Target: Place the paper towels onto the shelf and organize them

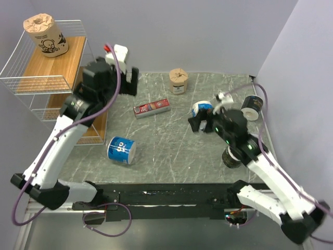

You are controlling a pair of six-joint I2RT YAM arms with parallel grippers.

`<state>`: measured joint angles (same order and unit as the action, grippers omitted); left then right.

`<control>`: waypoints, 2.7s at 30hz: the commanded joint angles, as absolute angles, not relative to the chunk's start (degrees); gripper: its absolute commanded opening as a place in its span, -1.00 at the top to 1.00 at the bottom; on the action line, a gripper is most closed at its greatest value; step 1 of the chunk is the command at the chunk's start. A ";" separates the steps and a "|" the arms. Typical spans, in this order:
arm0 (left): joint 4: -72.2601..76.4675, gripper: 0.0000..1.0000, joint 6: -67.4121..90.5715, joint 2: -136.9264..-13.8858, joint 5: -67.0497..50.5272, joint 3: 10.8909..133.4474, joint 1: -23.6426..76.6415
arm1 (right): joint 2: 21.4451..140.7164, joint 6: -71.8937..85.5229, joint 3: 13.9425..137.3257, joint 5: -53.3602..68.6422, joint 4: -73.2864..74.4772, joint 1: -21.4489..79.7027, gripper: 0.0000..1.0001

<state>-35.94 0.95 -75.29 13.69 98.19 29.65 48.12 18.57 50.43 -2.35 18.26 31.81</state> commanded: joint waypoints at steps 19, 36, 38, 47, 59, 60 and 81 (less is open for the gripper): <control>-11.16 -0.93 10.20 -57.48 -0.18 63.02 36.74 | 118.10 26.89 113.33 -11.17 16.61 17.58 -0.82; -10.28 -0.93 9.84 -56.07 1.58 62.31 36.74 | 139.56 30.85 130.16 -5.63 12.30 15.12 -0.67; -10.20 -0.93 9.67 -56.16 1.67 62.23 36.74 | 140.45 31.29 130.87 -5.01 12.39 15.12 -0.67; -10.72 -0.93 9.32 -57.48 1.93 62.58 36.74 | 143.17 31.47 130.96 -5.19 13.54 15.20 -0.62; -10.63 -0.93 9.05 -57.48 2.55 62.49 36.74 | 143.09 31.46 130.08 -3.78 12.75 15.38 0.04; -10.46 -0.93 9.14 -57.65 2.46 62.40 36.74 | 142.30 31.55 129.73 -2.47 11.87 15.29 0.06; -12.90 -0.93 15.90 -64.94 3.87 67.13 36.74 | 115.42 45.87 104.80 30.21 -7.10 11.87 0.30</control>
